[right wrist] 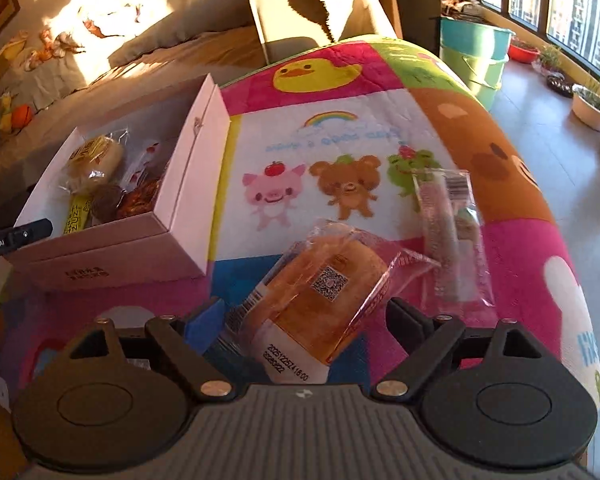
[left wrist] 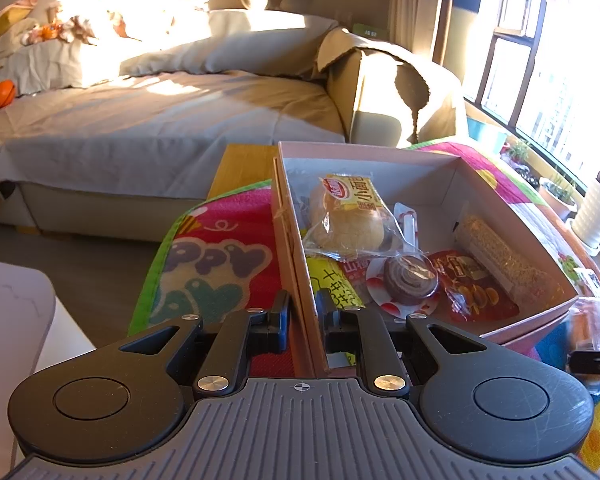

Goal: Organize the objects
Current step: 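Carry the bread loaf packet into the pink box and release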

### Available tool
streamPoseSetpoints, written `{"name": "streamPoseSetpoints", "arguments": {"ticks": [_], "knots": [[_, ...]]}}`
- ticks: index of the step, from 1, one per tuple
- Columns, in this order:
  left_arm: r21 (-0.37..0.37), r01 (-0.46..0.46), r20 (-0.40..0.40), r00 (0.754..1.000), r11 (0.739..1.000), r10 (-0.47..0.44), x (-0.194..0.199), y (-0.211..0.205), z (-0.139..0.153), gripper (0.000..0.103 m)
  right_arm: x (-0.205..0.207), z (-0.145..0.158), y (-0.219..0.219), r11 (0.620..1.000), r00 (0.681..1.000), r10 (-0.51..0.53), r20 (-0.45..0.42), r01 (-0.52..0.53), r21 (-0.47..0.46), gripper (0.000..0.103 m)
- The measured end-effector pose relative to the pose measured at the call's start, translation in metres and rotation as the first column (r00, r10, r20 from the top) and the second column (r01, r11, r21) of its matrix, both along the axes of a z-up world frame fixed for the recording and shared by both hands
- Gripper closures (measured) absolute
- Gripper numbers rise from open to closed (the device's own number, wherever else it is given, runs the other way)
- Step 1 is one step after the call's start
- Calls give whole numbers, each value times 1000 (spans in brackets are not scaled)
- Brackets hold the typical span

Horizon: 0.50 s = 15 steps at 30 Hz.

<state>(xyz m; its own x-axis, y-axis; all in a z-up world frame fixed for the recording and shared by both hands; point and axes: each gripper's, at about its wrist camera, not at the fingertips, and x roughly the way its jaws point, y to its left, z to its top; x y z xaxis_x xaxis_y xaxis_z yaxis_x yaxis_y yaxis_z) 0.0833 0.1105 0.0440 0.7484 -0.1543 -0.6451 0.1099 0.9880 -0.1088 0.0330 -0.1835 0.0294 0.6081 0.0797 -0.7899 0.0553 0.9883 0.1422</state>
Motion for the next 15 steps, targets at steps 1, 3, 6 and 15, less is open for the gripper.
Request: {"name": "streamPoseSetpoints", "arguments": {"ticks": [1, 3, 6, 15], "knots": [[0, 1, 1, 1000, 1000, -1, 0, 0, 0, 86, 3, -1, 5, 1000, 1000, 11, -2, -11, -13, 17], [1, 1, 0, 1000, 1000, -1, 0, 0, 0, 86, 5, -1, 14, 998, 999, 42, -10, -43, -45, 29], [-1, 2, 1, 1000, 1000, -2, 0, 0, 0, 86, -7, 5, 21, 990, 993, 117, -31, -119, -79, 48], [0, -3, 1, 1000, 1000, 3, -1, -1, 0, 86, -68, 44, 40, 960, 963, 266, -51, -269, -71, 49]]}}
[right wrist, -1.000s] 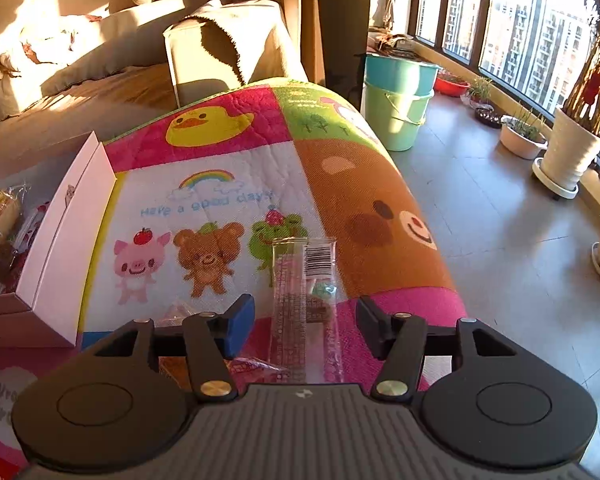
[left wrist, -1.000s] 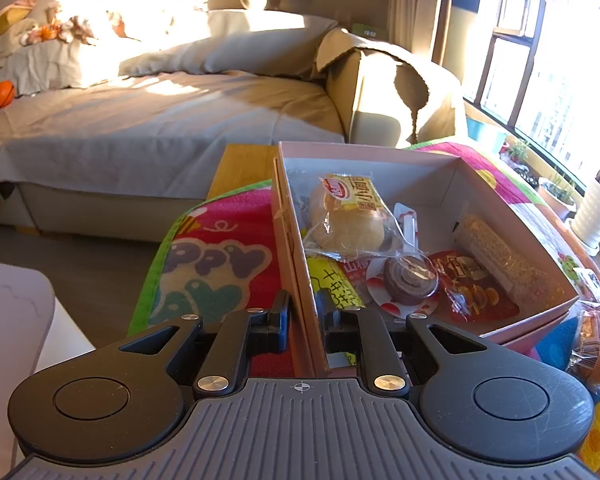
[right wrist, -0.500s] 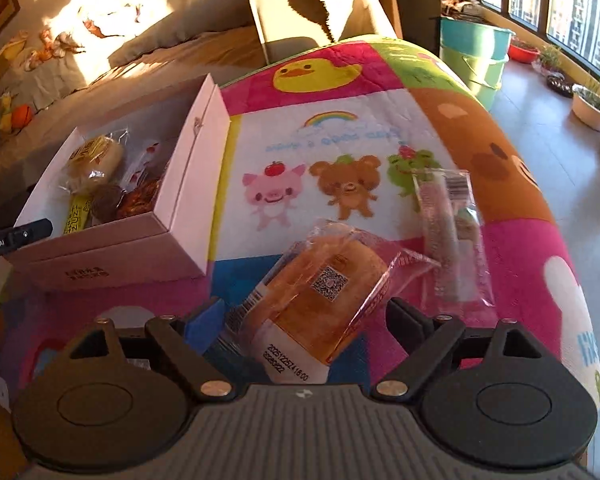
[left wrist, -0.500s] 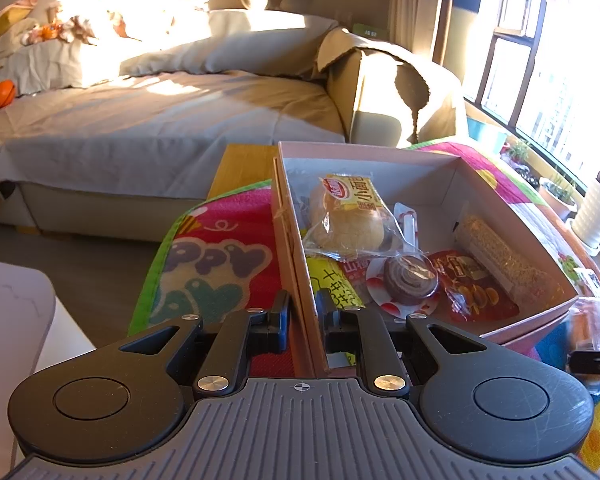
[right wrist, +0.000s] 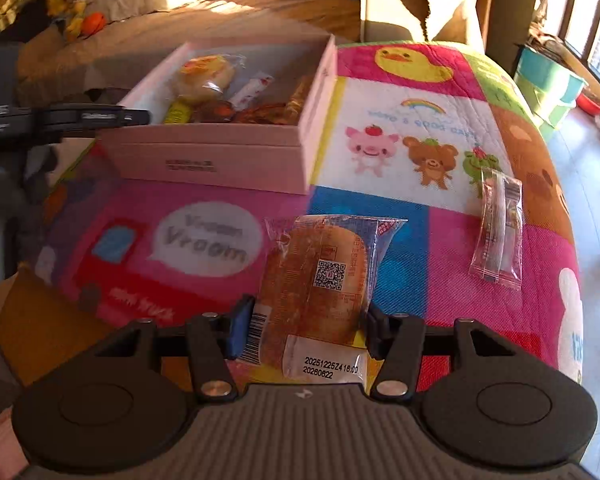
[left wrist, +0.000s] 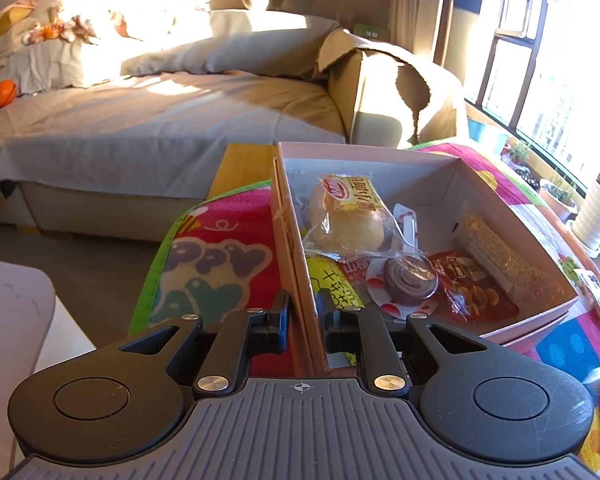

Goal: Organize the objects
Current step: 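Carry the bread loaf packet into the pink box and release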

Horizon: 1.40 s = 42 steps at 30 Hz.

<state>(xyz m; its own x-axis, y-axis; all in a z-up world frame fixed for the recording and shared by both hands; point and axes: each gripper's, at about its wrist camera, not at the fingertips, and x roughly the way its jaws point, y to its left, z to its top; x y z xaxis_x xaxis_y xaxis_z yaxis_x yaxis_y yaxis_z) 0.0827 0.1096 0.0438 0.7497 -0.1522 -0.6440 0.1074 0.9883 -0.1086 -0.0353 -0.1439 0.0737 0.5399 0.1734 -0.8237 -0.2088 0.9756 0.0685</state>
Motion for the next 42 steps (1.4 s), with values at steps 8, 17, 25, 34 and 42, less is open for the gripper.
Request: {"name": "streamPoseSetpoints", "arguments": {"ticks": [8, 17, 25, 34, 42], "knots": [[-1, 1, 0, 1000, 1000, -1, 0, 0, 0, 86, 2, 100, 14, 994, 950, 36, 310, -65, 84, 49], [-1, 2, 1, 1000, 1000, -2, -1, -1, 1, 85, 67, 119, 49, 988, 913, 39, 405, -96, 121, 49], [-2, 1, 1, 1000, 1000, -1, -1, -1, 1, 85, 119, 82, 75, 983, 963, 14, 271, -62, 171, 49], [-2, 1, 1, 1000, 1000, -1, -1, -1, 0, 85, 133, 50, 84, 984, 977, 14, 215, -51, 168, 48], [-2, 1, 1, 1000, 1000, -1, -1, -1, 0, 85, 125, 42, 67, 986, 977, -8, 211, -28, 165, 38]]}}
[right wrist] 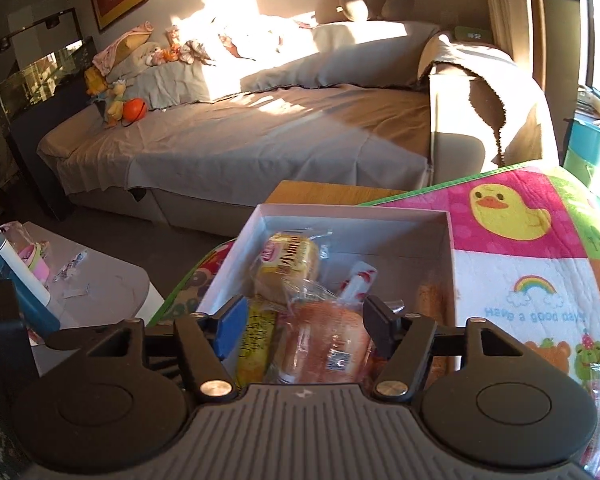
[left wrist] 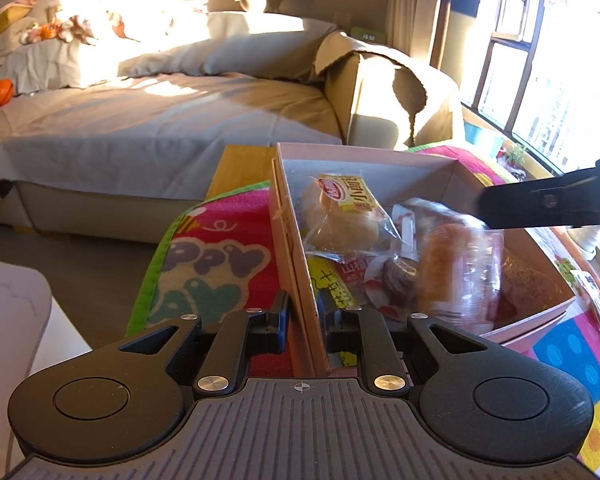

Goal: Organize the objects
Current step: 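Carry the bread loaf packet into the pink box and release, then grasp the clear wafer stick packet with the right tool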

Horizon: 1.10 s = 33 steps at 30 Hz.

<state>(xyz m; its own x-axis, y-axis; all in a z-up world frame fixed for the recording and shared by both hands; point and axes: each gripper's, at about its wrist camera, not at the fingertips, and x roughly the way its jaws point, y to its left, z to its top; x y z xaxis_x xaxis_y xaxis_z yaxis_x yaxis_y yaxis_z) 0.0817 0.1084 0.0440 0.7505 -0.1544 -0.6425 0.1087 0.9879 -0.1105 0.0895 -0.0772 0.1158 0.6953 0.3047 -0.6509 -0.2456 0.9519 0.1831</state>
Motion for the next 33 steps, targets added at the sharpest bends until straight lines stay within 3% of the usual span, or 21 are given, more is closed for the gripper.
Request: {"name": "streamPoseSetpoints", "arguments": {"ticks": [7, 15, 21, 33], "knots": [[0, 0, 0, 1000, 1000, 0, 0, 0, 0, 85, -24, -2, -55, 988, 992, -121, 42, 125, -89, 30], [0, 0, 0, 1000, 1000, 0, 0, 0, 1, 85, -50, -39, -124, 917, 948, -319, -9, 307, -253, 24], [1, 1, 0, 1000, 1000, -1, 0, 0, 1, 85, -61, -67, -158, 888, 911, -405, -73, 373, -270, 24], [4, 0, -1, 1000, 1000, 0, -1, -1, 0, 85, -40, -93, -170, 877, 897, -434, -91, 397, -269, 24]]}}
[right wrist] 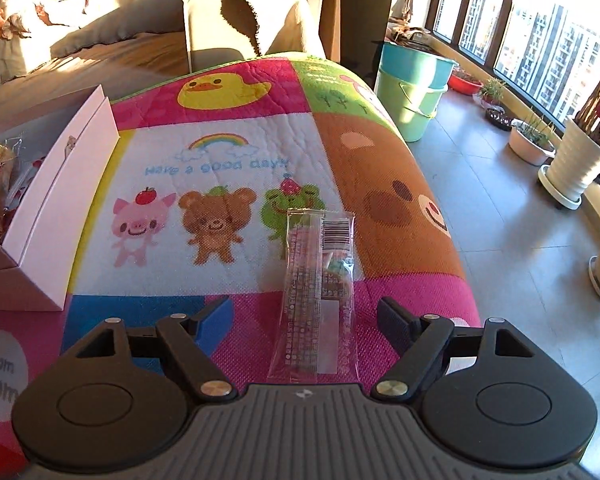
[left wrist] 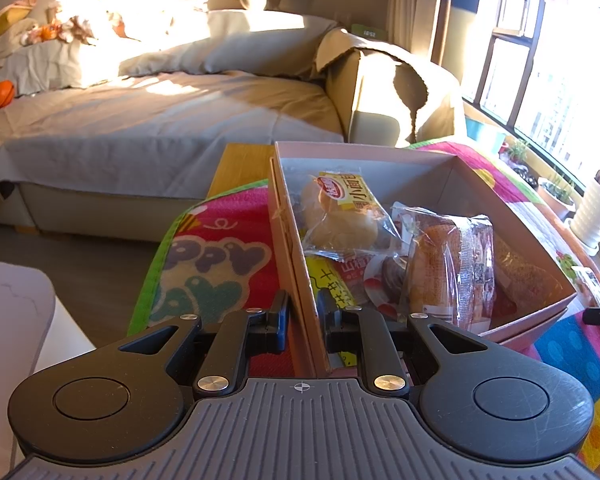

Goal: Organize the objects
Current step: 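Grasp the clear wafer stick packet with the right tool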

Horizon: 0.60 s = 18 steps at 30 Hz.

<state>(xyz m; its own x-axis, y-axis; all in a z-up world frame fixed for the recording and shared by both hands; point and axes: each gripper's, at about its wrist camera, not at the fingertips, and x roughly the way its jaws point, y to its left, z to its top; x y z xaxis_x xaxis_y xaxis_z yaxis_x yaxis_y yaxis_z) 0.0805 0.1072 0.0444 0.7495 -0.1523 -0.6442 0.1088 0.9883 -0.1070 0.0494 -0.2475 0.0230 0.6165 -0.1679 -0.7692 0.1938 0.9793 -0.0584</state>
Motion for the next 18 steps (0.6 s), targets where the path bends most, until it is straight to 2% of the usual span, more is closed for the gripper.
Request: {"name": "streamPoseSetpoints", "arguments": {"ticks": [7, 9, 16, 18], "knots": [[0, 0, 0, 1000, 1000, 0, -1, 0, 0, 85, 9, -1, 0, 1000, 1000, 14, 6, -14, 4, 24], [0, 0, 0, 1000, 1000, 0, -1, 0, 0, 85, 10, -2, 0, 1000, 1000, 23, 5, -23, 19, 27], [0, 1, 0, 1000, 1000, -1, -1, 0, 0, 85, 6, 4, 3, 996, 999, 52, -8, -52, 70, 65], [0, 1, 0, 1000, 1000, -1, -1, 0, 0, 85, 1, 7, 4, 995, 998, 57, -21, -55, 85, 66]]}}
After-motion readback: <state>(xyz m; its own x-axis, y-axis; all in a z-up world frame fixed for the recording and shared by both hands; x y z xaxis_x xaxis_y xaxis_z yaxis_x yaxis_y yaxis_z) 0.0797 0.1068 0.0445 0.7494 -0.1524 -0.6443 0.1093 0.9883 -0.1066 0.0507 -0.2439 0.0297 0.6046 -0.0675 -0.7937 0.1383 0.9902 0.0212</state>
